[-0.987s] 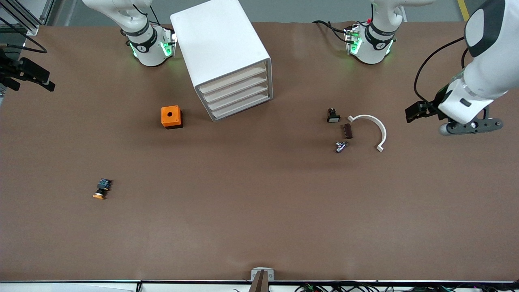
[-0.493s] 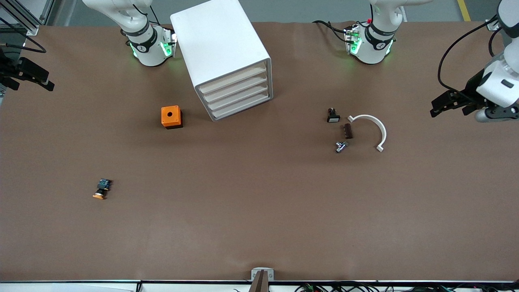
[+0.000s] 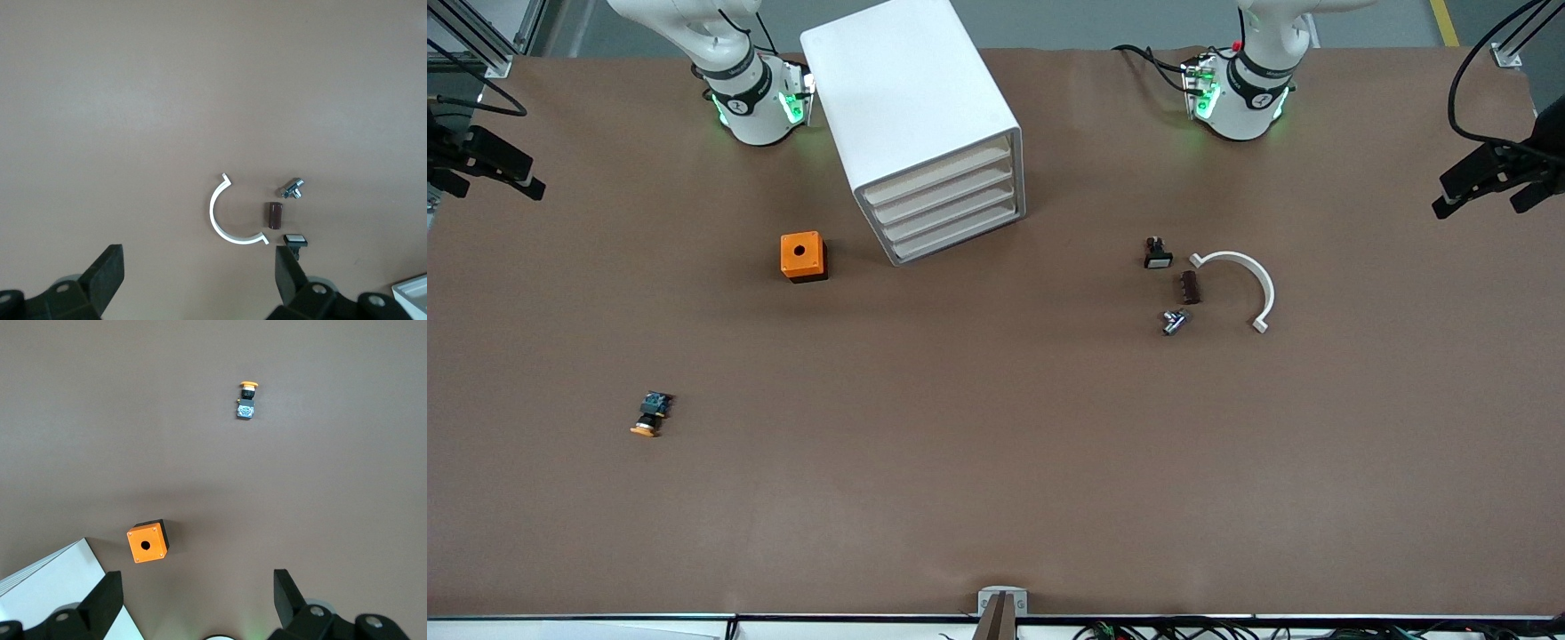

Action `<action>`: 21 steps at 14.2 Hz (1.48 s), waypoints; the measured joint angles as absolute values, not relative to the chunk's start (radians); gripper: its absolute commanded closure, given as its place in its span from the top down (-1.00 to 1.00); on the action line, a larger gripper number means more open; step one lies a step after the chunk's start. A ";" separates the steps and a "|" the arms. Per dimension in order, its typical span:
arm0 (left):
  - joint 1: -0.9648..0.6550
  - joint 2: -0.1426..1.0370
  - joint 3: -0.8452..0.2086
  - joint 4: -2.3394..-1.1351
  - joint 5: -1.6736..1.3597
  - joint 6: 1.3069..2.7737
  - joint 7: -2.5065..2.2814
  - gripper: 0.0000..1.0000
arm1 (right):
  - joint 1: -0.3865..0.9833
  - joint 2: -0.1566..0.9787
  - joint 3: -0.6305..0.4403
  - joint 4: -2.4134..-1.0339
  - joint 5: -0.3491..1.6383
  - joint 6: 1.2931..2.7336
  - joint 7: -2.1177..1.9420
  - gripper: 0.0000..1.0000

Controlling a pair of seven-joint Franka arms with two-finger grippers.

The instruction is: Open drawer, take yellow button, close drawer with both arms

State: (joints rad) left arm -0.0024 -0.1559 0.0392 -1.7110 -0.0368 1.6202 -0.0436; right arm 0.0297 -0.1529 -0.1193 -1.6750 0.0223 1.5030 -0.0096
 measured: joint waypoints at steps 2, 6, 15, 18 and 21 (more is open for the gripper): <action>-0.015 -0.158 0.058 -1.705 -0.037 1.615 -0.043 1.00 | 0.030 -0.153 -0.121 -1.675 0.022 1.503 -0.009 1.00; -0.016 -0.163 0.061 -1.701 -0.037 1.612 -0.042 1.00 | 0.030 -0.153 -0.121 -1.676 0.023 1.503 -0.009 1.00; -0.018 -0.156 0.061 -1.672 -0.037 1.555 -0.042 1.00 | 0.030 -0.153 -0.121 -1.683 0.023 1.506 -0.009 1.00; -0.022 -0.147 0.061 -1.671 -0.037 1.555 -0.042 1.00 | 0.030 -0.154 -0.121 -1.685 0.023 1.507 -0.009 1.00; -0.023 -0.130 0.061 -1.648 -0.037 1.555 -0.042 1.00 | 0.030 -0.155 -0.121 -1.690 0.023 1.508 -0.009 1.00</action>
